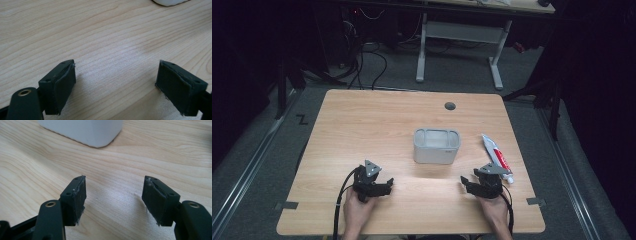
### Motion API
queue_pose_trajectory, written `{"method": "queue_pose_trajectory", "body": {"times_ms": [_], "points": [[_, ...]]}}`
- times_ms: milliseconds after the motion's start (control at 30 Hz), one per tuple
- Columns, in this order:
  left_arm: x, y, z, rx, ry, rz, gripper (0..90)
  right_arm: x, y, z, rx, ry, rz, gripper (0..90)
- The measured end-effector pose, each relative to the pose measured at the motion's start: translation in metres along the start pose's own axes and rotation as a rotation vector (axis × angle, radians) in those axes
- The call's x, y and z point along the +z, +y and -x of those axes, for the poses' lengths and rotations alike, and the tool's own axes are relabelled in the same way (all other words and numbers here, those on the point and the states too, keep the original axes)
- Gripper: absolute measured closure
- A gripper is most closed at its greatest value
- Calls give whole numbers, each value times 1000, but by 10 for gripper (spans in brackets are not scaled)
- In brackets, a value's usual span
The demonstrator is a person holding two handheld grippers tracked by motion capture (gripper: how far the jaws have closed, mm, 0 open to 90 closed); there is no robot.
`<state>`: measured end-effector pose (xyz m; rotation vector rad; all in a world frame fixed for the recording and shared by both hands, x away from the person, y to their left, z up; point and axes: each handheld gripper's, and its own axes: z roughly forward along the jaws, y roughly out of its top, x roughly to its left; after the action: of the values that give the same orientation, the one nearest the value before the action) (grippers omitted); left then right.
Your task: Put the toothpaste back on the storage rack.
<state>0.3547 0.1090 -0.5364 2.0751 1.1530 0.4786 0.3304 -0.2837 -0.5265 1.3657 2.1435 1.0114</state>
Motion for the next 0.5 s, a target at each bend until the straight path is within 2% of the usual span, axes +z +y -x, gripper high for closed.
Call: {"method": "queue_pose_trajectory", "body": {"times_ms": [67, 233, 300, 500], "points": [[0, 0, 0, 0, 0, 0, 163, -2, 1, 0, 17, -15, -3, 382], [0, 0, 0, 0, 0, 0, 163, -8, 0, 3, 44, 0, -1, 391], [0, 0, 0, 0, 0, 0, 163, -11, 1, 4, 33, -3, 1, 399], [0, 0, -1, -7, -8, 4, 161, -21, 4, 11, 48, -4, 14, 396]]}}
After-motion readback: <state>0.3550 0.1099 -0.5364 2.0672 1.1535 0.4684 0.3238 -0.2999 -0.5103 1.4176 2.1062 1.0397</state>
